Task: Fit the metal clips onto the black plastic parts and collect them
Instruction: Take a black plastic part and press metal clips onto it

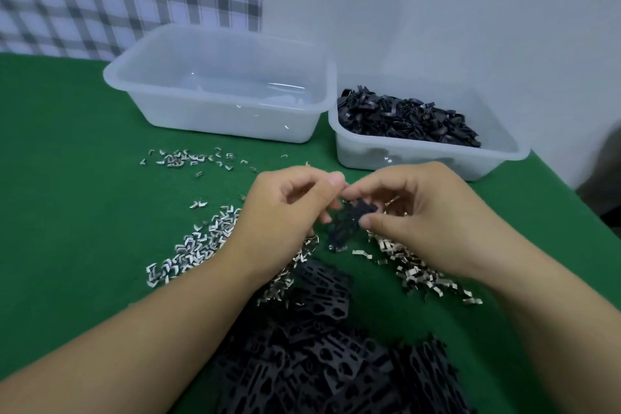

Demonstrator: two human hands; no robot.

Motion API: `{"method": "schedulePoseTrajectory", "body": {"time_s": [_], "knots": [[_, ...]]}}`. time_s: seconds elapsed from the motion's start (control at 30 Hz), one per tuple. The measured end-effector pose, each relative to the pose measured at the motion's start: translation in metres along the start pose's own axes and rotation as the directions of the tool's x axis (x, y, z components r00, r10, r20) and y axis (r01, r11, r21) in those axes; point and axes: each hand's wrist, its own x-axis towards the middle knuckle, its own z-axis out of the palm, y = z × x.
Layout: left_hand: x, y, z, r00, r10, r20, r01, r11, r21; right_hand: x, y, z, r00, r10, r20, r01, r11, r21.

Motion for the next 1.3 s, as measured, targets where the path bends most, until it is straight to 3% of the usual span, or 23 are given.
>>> {"method": "schedulePoseTrajectory", "body": {"time_s": [0.27,0.47,0.6,0.7,0.77,0.9,1.17,1.3], "knots": [[0.004,-0.002,0.003,0.999,-0.028,-0.029,0.027,0.999,-0.042,0.012,0.014,0.017,0.971,0.031,-0.237,0.057,0.933,0.355],[0.007,-0.007,0.0,0.994,-0.07,-0.083,0.051,0.976,-0.21,0.005,0.021,0.025,0.957,-0.034,-0.289,0.108,0.964,0.244],[0.005,-0.005,0.003,0.998,-0.037,-0.046,0.029,0.985,-0.172,0.006,0.023,0.024,0.941,-0.011,-0.339,0.077,0.98,0.182],[0.008,-0.005,0.002,0.993,-0.02,-0.117,0.003,0.99,-0.144,0.003,0.023,0.02,0.951,0.003,-0.309,0.035,0.992,0.118],[0.009,-0.005,0.001,0.984,-0.041,-0.171,0.012,0.985,-0.17,0.0,0.022,0.019,0.97,-0.058,-0.238,0.051,0.998,-0.035],[0.009,-0.004,0.001,0.979,-0.061,-0.197,0.024,0.982,-0.187,-0.003,0.017,0.027,0.972,-0.234,0.016,0.23,0.94,-0.251],[0.008,-0.005,0.001,0.979,-0.055,-0.195,0.024,0.987,-0.158,0.001,0.019,0.034,0.962,-0.234,0.142,0.266,0.921,-0.284],[0.007,-0.005,0.001,0.978,-0.034,-0.204,0.014,0.995,-0.097,0.0,0.019,0.031,0.971,-0.212,0.106,0.233,0.938,-0.257]]}}
